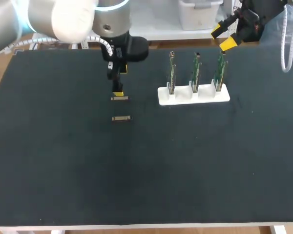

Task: Pick up the optical module with the left hand, and insert it into the network port with the right hand.

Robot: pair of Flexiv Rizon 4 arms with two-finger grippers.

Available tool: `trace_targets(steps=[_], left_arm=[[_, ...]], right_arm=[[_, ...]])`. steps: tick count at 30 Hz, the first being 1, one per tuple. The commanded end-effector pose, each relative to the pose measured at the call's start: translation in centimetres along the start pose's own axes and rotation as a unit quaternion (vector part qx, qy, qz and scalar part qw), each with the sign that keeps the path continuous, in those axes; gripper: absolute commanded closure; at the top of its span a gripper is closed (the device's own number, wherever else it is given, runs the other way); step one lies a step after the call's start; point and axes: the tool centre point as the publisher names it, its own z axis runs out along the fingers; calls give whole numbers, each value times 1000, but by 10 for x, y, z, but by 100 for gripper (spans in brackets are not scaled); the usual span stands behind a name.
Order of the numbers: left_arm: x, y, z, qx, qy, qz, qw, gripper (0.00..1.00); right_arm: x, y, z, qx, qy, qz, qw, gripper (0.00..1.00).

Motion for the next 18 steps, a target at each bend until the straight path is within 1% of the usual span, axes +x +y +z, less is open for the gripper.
trace_targets(steps=[1, 11, 18], left_arm=[[-1, 9, 9, 14, 2, -7, 1000, 0], [10, 11, 28, 33, -2, -52, 998, 0], [15, 9, 35, 31, 1, -65, 997, 0]], right_arm=[[-1, -7, -3, -237, 1, 0, 971, 0], [-1, -7, -3, -237, 1, 0, 971, 0], [-1, -7, -3, -237, 1, 0, 971, 0]])
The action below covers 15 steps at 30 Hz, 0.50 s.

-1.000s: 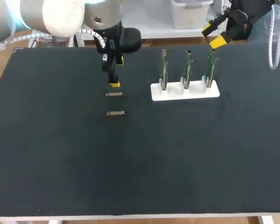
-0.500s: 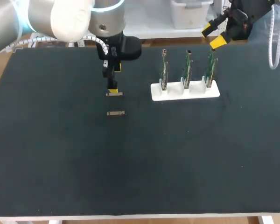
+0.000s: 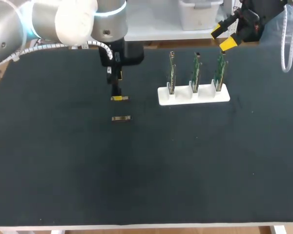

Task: Pick up the optical module with the left hand, and insert it into the network port with the right hand.

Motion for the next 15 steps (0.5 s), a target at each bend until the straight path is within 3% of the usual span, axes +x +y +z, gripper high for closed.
trace_targets(steps=[1, 15], left_arm=[[2, 2, 4, -2, 1, -6, 1000, 0], [8, 3, 24, 0, -1, -36, 999, 0]], right_arm=[[-1, -7, -3, -237, 1, 0, 971, 0], [-1, -7, -3, -237, 1, 0, 971, 0]])
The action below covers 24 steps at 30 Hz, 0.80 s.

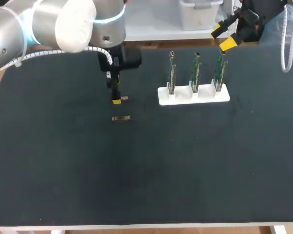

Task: Pick up the optical module with the left hand, and insert it into the network port with the right hand.

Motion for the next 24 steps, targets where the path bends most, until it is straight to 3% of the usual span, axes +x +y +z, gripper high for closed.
trace_targets(steps=[1, 9, 17, 24], left_arm=[[1, 3, 7, 0, -1, -4, 1000, 0], [-4, 10, 7, -13, -9, 7, 1000, 0], [-12, 14, 13, -3, -7, 48, 999, 0], [-9, 19, 20, 4, -1, 53, 999, 0]], right_arm=[[-1, -7, -3, -237, 1, 0, 971, 0], [-1, -7, -3, -237, 1, 0, 971, 0], [-1, -7, -3, -237, 1, 0, 971, 0], [-1, -7, -3, -237, 1, 0, 971, 0]])
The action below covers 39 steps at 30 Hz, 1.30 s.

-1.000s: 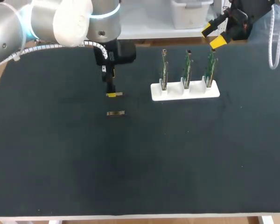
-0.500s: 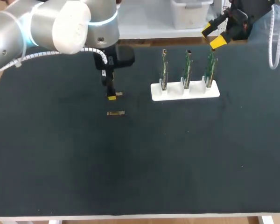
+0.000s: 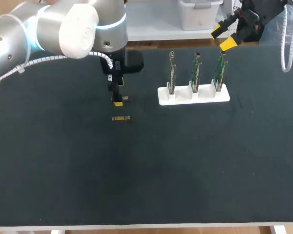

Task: Pick up the optical module with the left hand, and insert it into the network port with the right hand.

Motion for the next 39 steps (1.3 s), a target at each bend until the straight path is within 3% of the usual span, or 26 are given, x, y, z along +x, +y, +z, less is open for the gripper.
trace_targets(steps=[1, 18, 27, 39], left_arm=[[0, 11, 4, 11, 5, 1, 1000, 0], [4, 8, 16, 16, 29, -5, 999, 0], [11, 10, 17, 2, 42, -24, 999, 0], [15, 5, 25, 15, 40, -47, 998, 0]], right_arm=[[-2, -7, -3, -237, 1, 0, 971, 0], [-2, -7, -3, -237, 1, 0, 971, 0], [-2, -7, -3, -237, 1, 0, 971, 0], [-2, -7, -3, -237, 1, 0, 971, 0]])
